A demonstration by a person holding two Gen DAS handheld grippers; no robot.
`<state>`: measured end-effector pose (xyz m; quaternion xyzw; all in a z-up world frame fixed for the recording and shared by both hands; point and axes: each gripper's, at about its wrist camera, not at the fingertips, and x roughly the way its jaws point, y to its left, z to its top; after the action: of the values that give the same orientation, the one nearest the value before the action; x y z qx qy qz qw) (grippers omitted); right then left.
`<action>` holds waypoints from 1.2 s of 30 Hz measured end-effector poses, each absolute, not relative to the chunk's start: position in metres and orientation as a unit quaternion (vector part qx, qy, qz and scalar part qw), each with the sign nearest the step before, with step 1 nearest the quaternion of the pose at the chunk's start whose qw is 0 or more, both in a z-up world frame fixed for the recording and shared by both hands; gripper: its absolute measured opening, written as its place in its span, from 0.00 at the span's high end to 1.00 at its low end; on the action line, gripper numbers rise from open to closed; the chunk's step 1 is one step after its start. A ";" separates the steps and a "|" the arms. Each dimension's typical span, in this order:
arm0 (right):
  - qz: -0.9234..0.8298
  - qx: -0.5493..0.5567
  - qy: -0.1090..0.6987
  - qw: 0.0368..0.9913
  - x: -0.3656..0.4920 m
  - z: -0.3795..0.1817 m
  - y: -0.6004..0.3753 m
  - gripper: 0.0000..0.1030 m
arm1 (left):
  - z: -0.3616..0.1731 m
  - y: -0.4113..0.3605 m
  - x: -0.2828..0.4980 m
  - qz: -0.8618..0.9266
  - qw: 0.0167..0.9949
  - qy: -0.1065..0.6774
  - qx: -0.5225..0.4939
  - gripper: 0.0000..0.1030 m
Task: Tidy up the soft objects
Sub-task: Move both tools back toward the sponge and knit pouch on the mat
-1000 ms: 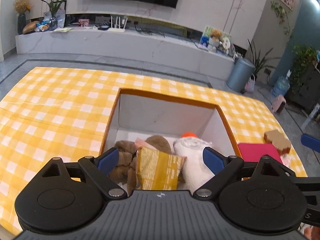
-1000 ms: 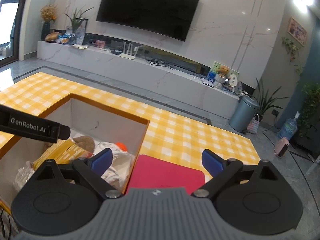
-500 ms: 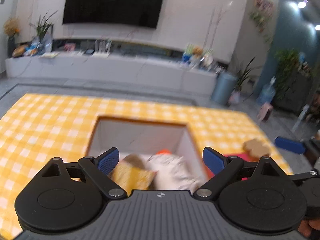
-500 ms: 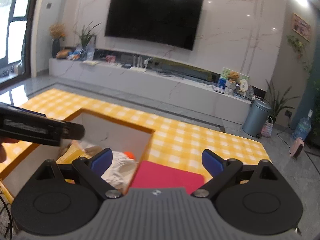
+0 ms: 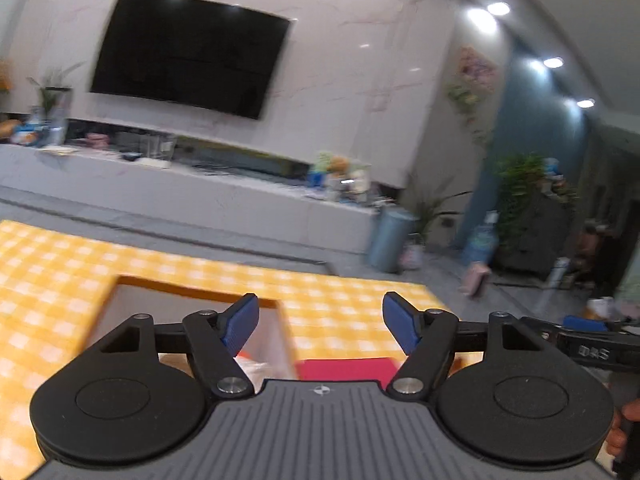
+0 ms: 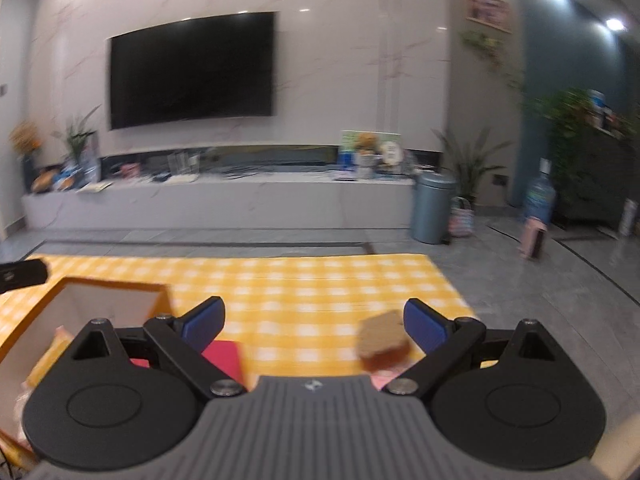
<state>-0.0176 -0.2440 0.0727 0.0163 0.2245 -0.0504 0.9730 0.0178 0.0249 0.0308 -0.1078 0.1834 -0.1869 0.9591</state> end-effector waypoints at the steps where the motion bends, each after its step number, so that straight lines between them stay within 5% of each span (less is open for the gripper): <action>1: -0.063 0.021 0.224 0.972 -0.020 0.072 -0.252 0.08 | 0.030 0.021 0.016 -0.205 0.957 0.176 -0.102 0.13; 2: -0.073 0.026 0.225 0.971 -0.020 0.072 -0.260 0.08 | 0.030 0.015 0.014 -0.215 0.957 0.175 -0.086 0.13; 4: -0.089 0.031 0.229 0.969 -0.022 0.069 -0.275 0.08 | 0.034 -0.002 0.012 -0.230 0.956 0.179 -0.029 0.33; 5: -0.096 0.033 0.232 0.967 -0.022 0.068 -0.283 0.08 | 0.036 -0.011 0.011 -0.226 0.959 0.169 -0.007 0.33; 9: -0.112 0.059 0.237 0.963 -0.017 0.067 -0.311 0.08 | 0.040 -0.046 0.011 -0.226 0.957 0.175 0.051 0.10; 13: -0.122 0.068 0.243 0.960 -0.004 0.064 -0.333 0.05 | 0.045 -0.061 0.021 -0.258 0.946 0.198 0.002 0.00; 17: -0.126 0.082 0.276 0.949 0.025 0.044 -0.359 0.05 | 0.049 -0.066 0.035 -0.238 0.951 0.194 -0.025 0.00; 26: -0.135 0.163 0.336 0.918 0.061 -0.028 -0.409 0.05 | 0.049 -0.130 0.066 -0.162 0.967 0.162 0.110 0.00; 36: -0.132 0.183 0.358 0.906 0.067 -0.060 -0.426 0.05 | 0.004 -0.201 0.122 -0.229 0.926 0.264 0.141 0.00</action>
<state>0.0675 -0.4259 -0.0603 0.1832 0.3581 -0.1323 0.9060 0.1225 -0.2008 0.0043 0.1413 0.2636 -0.2290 0.9263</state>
